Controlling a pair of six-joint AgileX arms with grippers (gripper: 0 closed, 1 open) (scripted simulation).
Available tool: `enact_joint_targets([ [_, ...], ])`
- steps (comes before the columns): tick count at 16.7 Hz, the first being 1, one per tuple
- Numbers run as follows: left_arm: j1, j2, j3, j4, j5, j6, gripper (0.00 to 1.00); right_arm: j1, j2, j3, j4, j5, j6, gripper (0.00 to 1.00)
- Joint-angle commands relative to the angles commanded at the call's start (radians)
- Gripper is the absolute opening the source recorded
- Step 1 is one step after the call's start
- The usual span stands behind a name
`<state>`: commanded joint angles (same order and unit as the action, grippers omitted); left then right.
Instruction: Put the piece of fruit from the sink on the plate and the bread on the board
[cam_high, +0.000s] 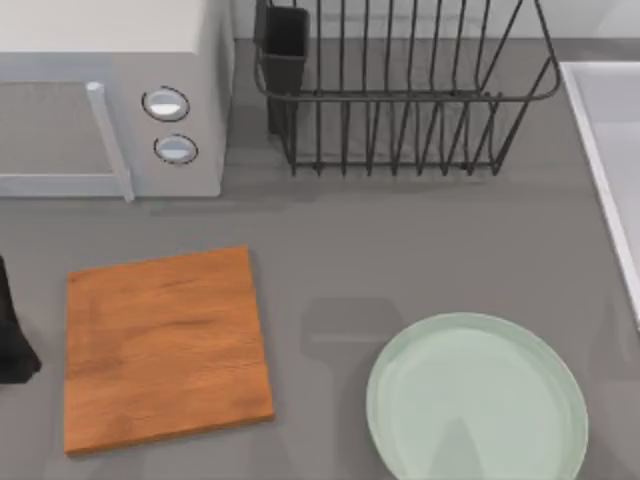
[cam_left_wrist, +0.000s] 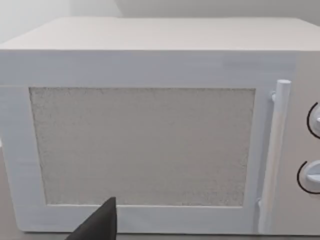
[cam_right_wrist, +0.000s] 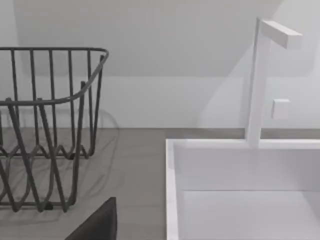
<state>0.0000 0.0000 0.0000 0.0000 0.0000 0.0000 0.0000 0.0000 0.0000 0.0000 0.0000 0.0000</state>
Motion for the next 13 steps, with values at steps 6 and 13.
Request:
enact_joint_targets([
  [6,0.0,0.0,0.0,0.0,0.0,0.0,1.0,0.0,0.0,0.0,0.0,0.0,0.0,1.0],
  [13,0.0,0.0,0.0,0.0,0.0,0.0,1.0,-0.004,0.029,0.025,-0.015,0.0,-0.004,1.0],
])
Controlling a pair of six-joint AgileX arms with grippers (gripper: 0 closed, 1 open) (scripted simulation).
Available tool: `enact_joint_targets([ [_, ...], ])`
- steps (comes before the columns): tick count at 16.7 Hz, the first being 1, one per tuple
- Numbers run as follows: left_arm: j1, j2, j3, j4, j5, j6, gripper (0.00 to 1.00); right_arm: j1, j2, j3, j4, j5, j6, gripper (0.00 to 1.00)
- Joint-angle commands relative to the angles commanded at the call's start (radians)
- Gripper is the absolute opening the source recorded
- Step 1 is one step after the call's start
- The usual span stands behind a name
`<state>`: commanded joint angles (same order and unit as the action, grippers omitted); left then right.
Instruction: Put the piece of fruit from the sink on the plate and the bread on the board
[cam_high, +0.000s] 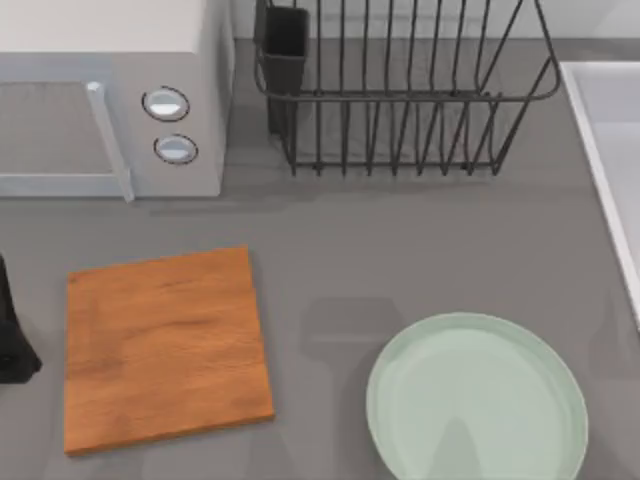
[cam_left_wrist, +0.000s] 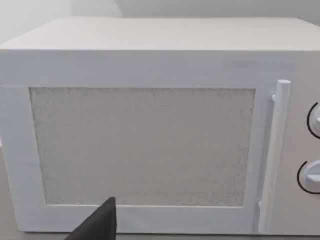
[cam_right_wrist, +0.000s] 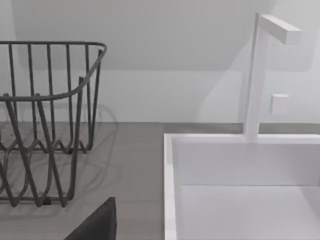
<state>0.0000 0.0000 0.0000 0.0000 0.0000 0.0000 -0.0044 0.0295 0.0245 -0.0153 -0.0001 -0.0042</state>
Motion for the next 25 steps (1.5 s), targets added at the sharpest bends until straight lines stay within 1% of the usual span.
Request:
enact_joint_targets([
  [3,0.0,0.0,0.0,0.0,0.0,0.0,1.0,-0.018,0.118,0.098,-0.061,0.0,-0.016,1.0],
  [7,0.0,0.0,0.0,0.0,0.0,0.0,1.0,-0.059,0.395,0.324,-0.201,0.0,-0.054,1.0],
  [11,0.0,0.0,0.0,0.0,0.0,0.0,1.0,-0.112,0.762,0.624,-0.386,0.001,-0.105,1.0],
  [20,0.0,0.0,0.0,0.0,0.0,0.0,1.0,-0.244,1.666,1.368,-0.847,0.003,-0.233,1.0],
  [25,0.0,0.0,0.0,0.0,0.0,0.0,1.0,-0.304,2.057,1.694,-1.049,0.004,-0.287,1.0],
])
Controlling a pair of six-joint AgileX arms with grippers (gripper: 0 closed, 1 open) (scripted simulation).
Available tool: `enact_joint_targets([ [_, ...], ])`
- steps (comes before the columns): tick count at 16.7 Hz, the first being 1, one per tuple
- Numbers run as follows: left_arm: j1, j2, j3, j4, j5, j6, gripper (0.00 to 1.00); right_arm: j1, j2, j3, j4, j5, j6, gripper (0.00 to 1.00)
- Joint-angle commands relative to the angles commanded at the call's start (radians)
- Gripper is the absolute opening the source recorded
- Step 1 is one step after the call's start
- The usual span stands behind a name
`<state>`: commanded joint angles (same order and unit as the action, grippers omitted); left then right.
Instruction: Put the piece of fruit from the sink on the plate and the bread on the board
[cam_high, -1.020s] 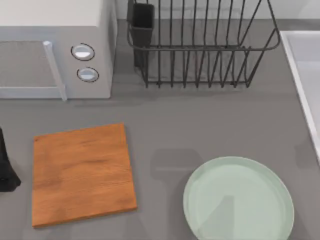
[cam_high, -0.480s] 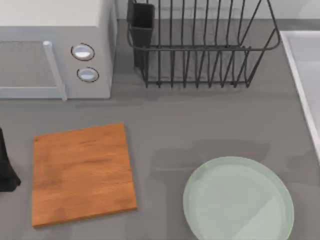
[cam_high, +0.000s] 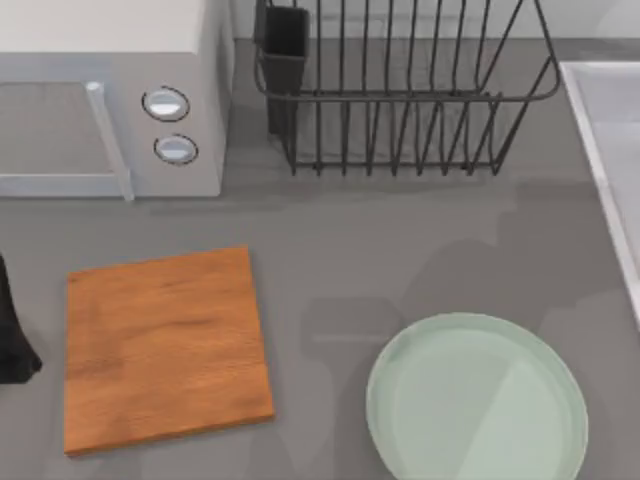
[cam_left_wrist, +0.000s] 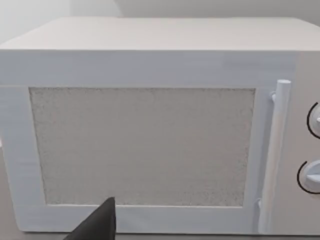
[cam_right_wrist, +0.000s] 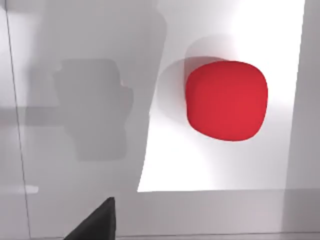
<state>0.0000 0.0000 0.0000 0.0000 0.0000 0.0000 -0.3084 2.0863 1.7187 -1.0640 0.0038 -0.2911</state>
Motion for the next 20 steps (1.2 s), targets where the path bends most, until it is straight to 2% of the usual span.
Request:
enact_joint_targets([
  [5,0.0,0.0,0.0,0.0,0.0,0.0,1.0,-0.03,0.195,0.163,-0.101,0.0,-0.027,1.0],
  [12,0.0,0.0,0.0,0.0,0.0,0.0,1.0,-0.026,0.204,0.167,-0.101,0.0,-0.027,1.0],
  [15,0.0,0.0,0.0,0.0,0.0,0.0,1.0,-0.026,0.242,0.136,-0.036,0.001,-0.027,1.0],
  [20,0.0,0.0,0.0,0.0,0.0,0.0,1.0,-0.028,0.363,0.037,0.194,0.002,-0.025,1.0],
])
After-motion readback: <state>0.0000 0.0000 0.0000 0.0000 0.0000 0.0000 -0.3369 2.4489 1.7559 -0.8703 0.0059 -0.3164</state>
